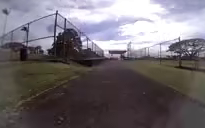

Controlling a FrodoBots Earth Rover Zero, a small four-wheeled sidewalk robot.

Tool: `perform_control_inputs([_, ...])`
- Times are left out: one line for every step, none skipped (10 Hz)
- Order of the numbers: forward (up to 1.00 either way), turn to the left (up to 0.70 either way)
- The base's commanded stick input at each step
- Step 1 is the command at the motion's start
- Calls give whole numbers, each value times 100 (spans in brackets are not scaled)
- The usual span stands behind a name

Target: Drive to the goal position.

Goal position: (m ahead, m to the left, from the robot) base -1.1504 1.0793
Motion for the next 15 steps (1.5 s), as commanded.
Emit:
perform_control_inputs([50, 0])
perform_control_inputs([50, 0])
perform_control_inputs([50, 0])
perform_control_inputs([50, 0])
perform_control_inputs([50, 0])
perform_control_inputs([50, 0])
perform_control_inputs([50, -25])
perform_control_inputs([50, -50])
perform_control_inputs([50, -50])
perform_control_inputs([50, -50])
perform_control_inputs([50, -50])
perform_control_inputs([50, 0])
perform_control_inputs([50, 0])
perform_control_inputs([50, 0])
perform_control_inputs([50, 0])
